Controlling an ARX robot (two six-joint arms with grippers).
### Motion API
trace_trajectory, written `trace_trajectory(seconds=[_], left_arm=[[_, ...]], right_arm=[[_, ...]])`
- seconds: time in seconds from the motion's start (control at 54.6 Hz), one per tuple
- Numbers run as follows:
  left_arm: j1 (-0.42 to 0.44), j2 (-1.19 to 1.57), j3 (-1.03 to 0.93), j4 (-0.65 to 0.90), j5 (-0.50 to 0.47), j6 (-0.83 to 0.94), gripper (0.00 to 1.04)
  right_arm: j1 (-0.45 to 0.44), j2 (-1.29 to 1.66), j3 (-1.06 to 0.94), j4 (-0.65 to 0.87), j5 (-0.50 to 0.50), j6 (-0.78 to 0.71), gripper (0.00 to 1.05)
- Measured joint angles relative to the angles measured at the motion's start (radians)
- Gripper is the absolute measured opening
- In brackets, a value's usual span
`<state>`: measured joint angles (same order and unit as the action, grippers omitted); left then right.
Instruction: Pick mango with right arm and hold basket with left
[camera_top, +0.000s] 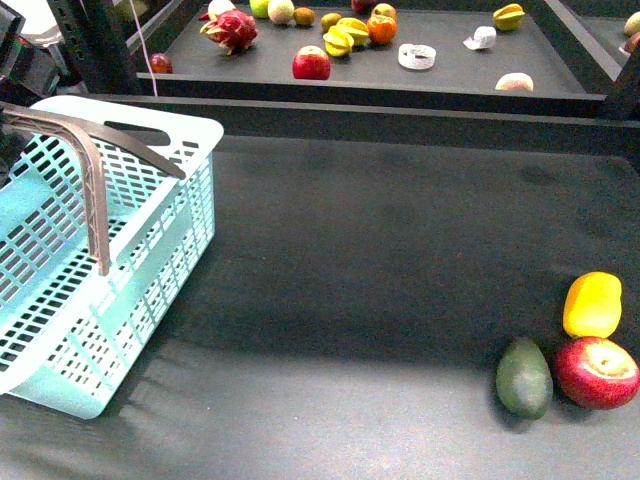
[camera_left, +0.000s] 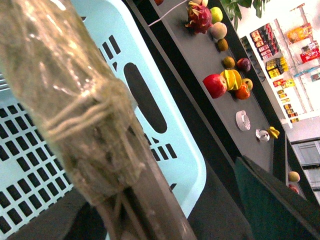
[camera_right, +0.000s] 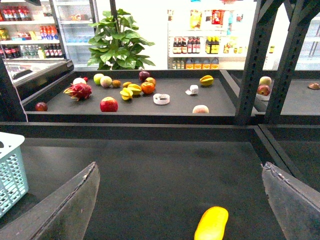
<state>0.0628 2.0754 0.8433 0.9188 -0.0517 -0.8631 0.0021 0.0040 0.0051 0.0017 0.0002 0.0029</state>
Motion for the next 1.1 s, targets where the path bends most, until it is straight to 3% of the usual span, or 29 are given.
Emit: trace_trajectory(seconds=[0.201, 0.348, 0.439, 0.806, 1.099], left_arm=[[-0.019, -0.008, 0.001, -0.058, 0.004, 0.002, 0.34], [-0.035, -0.046, -0.009, -0.117, 0.042, -0.043, 0.18], [-0.059, -0.093, -0.050, -0.146, 0.091, 0.036, 0.09], [-0.234, -0.485, -0.271, -0.160, 0.288, 0.292, 0.08], [-0.412, -0.643, -0.378, -0.185, 0.345, 0.428, 0.08]], right_arm=[[0.000, 0.000, 0.000, 0.000, 0.000, 0.000, 0.97], [0.000, 0.000, 0.000, 0.000, 0.000, 0.000, 0.97], [0.000, 0.000, 0.000, 0.000, 0.000, 0.000, 0.97], [0.000, 0.000, 0.000, 0.000, 0.000, 0.000, 0.97], [0.000, 0.000, 0.000, 0.000, 0.000, 0.000, 0.97]])
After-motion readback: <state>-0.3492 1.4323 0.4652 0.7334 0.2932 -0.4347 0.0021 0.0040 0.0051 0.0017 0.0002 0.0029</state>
